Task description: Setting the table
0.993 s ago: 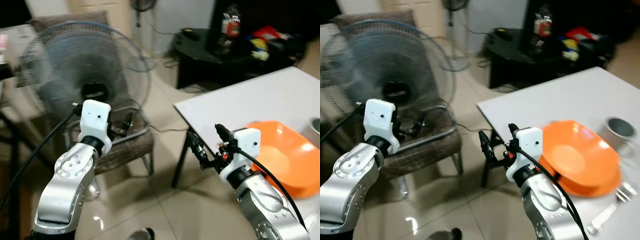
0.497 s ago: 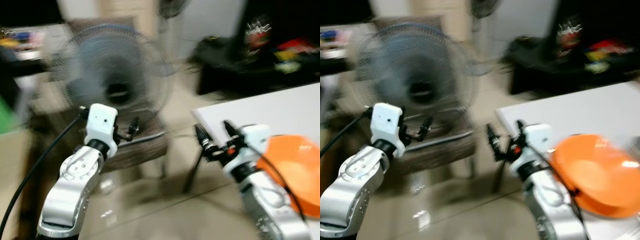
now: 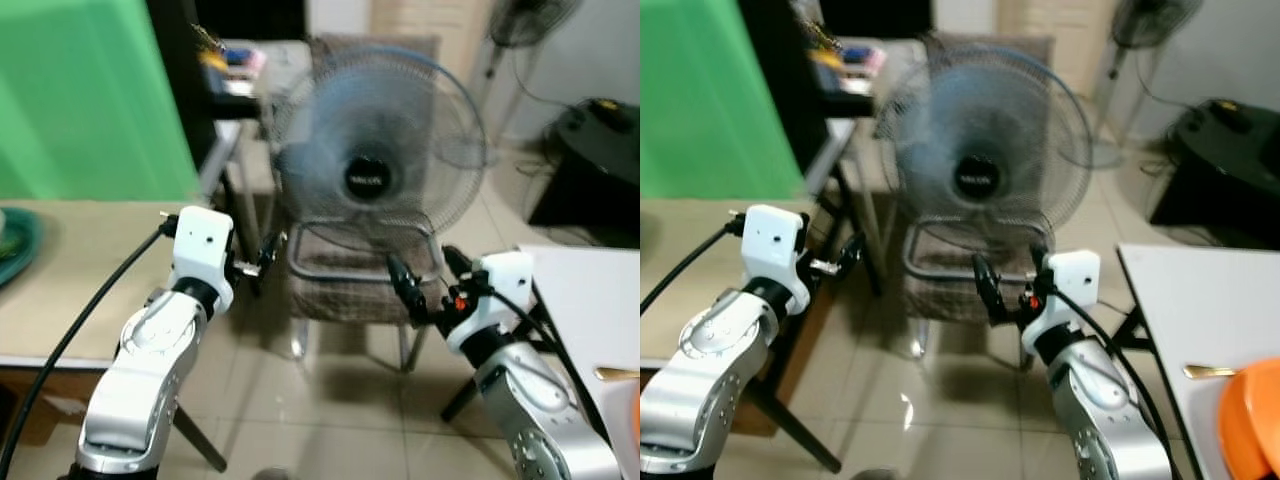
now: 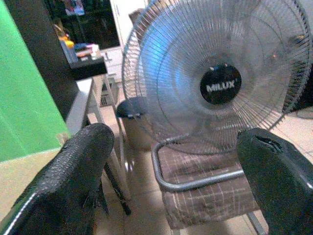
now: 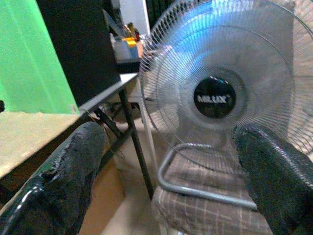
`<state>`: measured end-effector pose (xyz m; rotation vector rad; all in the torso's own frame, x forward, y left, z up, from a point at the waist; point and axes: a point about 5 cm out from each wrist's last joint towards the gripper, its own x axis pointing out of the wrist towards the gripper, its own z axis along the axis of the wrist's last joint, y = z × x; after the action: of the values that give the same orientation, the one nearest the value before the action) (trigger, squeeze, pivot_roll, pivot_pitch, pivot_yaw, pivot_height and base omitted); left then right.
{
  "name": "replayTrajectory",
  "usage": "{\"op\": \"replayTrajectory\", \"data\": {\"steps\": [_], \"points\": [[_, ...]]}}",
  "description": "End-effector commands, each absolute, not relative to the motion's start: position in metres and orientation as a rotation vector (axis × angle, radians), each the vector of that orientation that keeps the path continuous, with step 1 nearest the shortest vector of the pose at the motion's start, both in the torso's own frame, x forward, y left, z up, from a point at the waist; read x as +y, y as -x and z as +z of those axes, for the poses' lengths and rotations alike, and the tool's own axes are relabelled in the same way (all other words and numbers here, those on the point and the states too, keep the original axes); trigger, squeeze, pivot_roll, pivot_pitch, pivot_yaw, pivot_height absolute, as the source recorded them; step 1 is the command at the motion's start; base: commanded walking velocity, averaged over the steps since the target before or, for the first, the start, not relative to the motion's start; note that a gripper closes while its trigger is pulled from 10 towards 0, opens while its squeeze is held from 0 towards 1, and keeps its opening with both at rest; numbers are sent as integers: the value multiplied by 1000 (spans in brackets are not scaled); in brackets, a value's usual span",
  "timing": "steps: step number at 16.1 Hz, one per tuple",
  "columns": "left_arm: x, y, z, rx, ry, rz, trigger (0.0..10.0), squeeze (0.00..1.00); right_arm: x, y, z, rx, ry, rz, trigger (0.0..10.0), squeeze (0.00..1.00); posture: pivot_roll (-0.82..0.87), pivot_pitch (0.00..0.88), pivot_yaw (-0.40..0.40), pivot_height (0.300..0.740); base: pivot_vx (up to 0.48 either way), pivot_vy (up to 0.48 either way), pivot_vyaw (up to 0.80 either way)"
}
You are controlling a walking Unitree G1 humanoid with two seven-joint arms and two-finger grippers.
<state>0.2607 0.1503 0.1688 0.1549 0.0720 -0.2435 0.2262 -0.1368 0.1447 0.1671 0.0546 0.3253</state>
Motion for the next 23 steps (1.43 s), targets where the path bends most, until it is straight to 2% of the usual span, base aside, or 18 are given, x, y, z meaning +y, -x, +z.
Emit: {"op": "replayTrajectory", "data": {"steps": [1, 8, 9, 10, 11, 14, 23], "points": [[153, -262, 172, 62, -158, -231, 10000, 0, -136, -230, 147, 40, -175, 336, 10000, 1000, 70, 0, -4, 740, 0, 0, 800], [158, -271, 177, 52, -180, -227, 10000, 0, -147, -236, 142, 65, -264, 145, 10000, 1000, 80, 0, -7, 740, 0, 205, 114], [157, -272, 178, 49, -184, -232, 10000, 0, -147, -236, 142, 66, -259, 144, 10000, 878, 82, 0, -11, 740, 0, 315, 0], [157, -272, 178, 48, -187, -235, 10000, 0, -147, -237, 142, 68, -256, 145, 10000, 878, 82, 0, -11, 740, 0, 315, 0], [158, -273, 177, 50, -187, -227, 10000, 0, -146, -239, 140, 79, -249, 141, 10000, 0, 85, 0, -9, 740, 0, 334, 0], [160, -275, 176, 48, -185, -219, 10000, 0, -147, -251, 141, 99, -256, 125, 10000, 0, 102, 0, -33, 740, 0, 341, 0], [163, -275, 176, 55, -218, -233, 10000, 0, -148, -255, 138, 121, -241, 96, 10000, 0, 104, 0, -20, 740, 0, 341, 0]]}}
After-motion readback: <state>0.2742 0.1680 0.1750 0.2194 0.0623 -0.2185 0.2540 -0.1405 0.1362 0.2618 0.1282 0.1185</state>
